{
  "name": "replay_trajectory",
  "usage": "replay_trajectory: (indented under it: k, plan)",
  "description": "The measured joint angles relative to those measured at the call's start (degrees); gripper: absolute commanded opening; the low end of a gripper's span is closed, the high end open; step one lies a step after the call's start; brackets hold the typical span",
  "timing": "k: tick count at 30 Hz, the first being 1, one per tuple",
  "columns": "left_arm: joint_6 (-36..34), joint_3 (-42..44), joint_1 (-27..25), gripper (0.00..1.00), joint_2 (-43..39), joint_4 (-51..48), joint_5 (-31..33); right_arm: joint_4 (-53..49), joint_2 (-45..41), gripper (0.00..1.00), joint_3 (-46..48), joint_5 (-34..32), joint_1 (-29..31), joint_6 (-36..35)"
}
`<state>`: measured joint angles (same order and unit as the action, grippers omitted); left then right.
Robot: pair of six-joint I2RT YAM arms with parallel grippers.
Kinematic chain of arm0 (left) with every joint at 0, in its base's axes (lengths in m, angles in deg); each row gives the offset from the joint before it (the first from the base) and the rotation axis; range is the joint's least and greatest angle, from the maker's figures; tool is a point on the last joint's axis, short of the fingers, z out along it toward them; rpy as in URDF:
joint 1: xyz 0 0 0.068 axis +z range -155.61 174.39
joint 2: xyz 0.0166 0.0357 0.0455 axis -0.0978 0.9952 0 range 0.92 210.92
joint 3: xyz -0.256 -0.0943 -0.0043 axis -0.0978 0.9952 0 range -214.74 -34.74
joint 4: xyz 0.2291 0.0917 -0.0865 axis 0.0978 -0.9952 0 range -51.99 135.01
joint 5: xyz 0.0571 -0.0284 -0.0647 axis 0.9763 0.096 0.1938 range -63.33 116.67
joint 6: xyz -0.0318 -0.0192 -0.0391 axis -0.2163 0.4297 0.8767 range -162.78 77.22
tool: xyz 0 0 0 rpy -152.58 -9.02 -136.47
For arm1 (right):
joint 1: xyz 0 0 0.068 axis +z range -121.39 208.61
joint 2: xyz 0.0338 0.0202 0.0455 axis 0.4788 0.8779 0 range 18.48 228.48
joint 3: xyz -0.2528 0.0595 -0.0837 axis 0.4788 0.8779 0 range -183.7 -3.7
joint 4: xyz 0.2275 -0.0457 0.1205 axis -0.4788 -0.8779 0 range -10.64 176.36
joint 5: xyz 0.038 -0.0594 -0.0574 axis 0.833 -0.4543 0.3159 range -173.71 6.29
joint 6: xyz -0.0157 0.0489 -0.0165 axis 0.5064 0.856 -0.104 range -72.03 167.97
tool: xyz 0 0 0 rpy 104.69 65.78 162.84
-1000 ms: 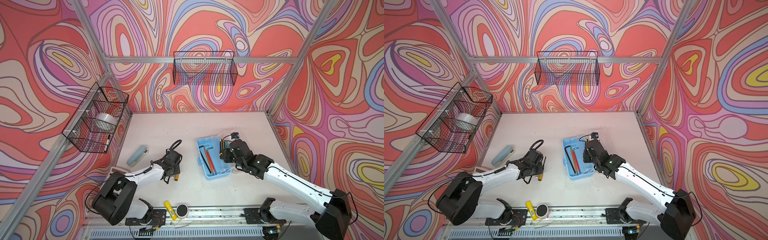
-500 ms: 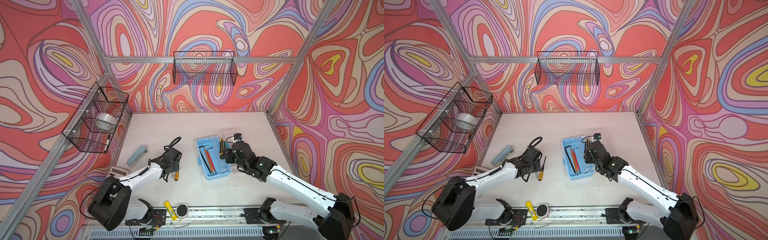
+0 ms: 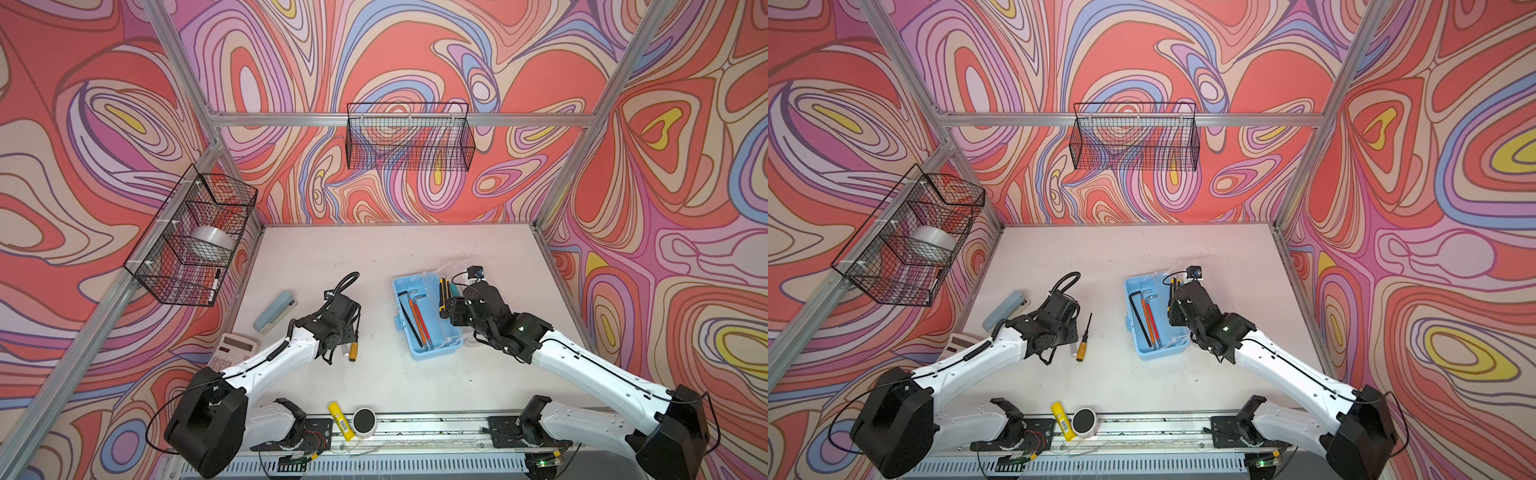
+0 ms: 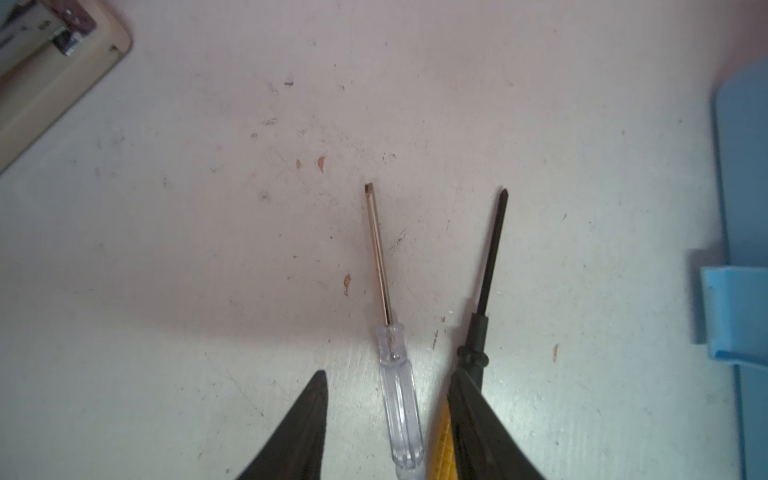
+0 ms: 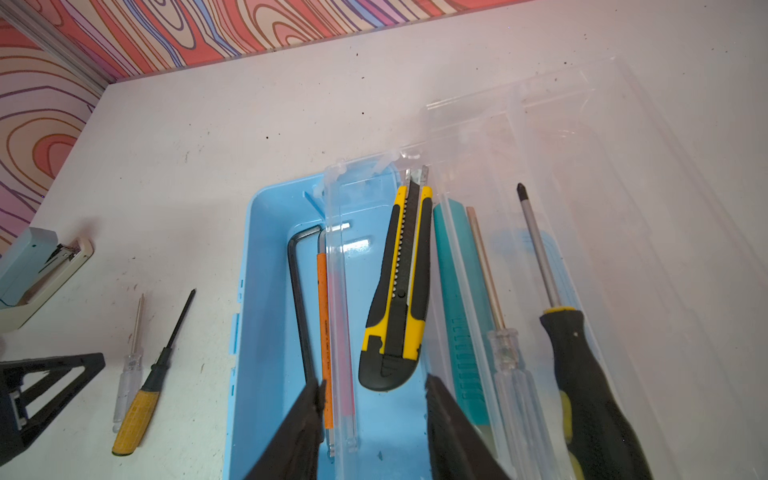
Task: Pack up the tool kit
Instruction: 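Close the left gripper on the clear screwdriver handle and lift it, then carry the clear screwdriver over the box with the left gripper while the right moves aside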
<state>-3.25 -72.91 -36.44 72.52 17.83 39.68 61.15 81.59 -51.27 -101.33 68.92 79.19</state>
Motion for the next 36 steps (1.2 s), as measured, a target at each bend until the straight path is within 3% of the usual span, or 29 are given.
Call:
replay_trajectory:
  k: [15,36]
  plan:
    - [2.8,2.9,-0.4,0.35,5.1,3.1,-5.4,0.4,0.3,0.42,0.0,0.0,0.0,-0.2]
    - [2.7,3.5,-0.7,0.12,6.8,5.9,-5.4,1.6,1.0,0.42,0.3,-0.6,0.0,-0.3]
